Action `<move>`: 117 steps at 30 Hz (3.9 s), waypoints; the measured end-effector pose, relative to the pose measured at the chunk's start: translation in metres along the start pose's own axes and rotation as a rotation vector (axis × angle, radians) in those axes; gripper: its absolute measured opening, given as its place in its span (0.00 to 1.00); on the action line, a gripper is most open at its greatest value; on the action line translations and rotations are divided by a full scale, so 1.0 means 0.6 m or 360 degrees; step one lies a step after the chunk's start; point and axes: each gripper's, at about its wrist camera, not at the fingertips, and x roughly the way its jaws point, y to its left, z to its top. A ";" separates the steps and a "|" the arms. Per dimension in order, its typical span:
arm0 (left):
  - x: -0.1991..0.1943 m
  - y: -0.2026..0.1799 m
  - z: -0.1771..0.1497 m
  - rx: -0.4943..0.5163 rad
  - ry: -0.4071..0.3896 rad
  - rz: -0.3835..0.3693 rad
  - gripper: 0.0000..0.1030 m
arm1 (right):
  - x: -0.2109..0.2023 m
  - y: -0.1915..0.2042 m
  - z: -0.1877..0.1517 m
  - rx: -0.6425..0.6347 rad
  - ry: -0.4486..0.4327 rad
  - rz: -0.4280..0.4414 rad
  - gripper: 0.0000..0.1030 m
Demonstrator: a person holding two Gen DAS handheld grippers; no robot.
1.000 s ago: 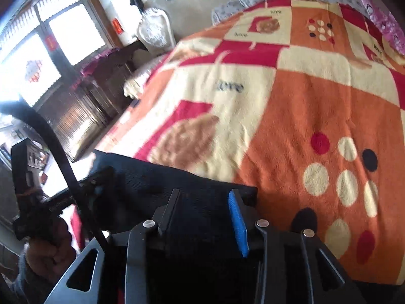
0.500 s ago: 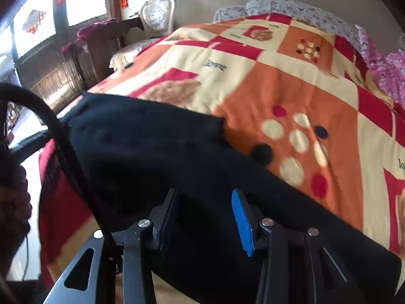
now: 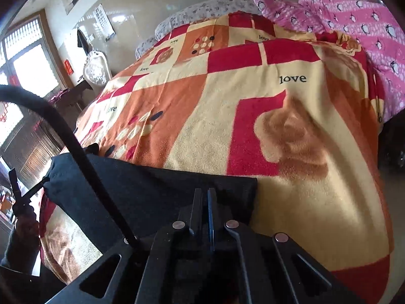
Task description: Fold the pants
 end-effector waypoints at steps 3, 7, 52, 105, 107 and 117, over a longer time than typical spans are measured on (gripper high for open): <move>-0.023 -0.002 0.000 -0.0039 -0.0010 -0.0048 0.03 | -0.032 0.029 0.000 0.0018 -0.0068 -0.0125 0.07; -0.059 -0.051 -0.005 0.0059 -0.0074 -0.0201 0.03 | -0.054 0.103 -0.029 -0.0041 -0.0074 0.0287 0.10; -0.084 -0.171 -0.015 0.0234 -0.0080 -0.0518 0.11 | -0.002 0.085 0.021 0.0071 -0.0116 -0.0226 0.28; -0.013 -0.335 -0.055 0.0485 0.0325 -0.1013 0.16 | -0.074 0.003 -0.133 0.0727 -0.0345 0.0175 0.32; -0.014 -0.335 -0.056 0.0486 0.0324 -0.1007 0.16 | -0.074 0.003 -0.137 0.0720 -0.0369 0.0179 0.30; -0.032 -0.377 -0.039 0.0575 0.0364 -0.0956 0.17 | -0.076 -0.006 -0.157 0.0779 -0.0481 0.0136 0.13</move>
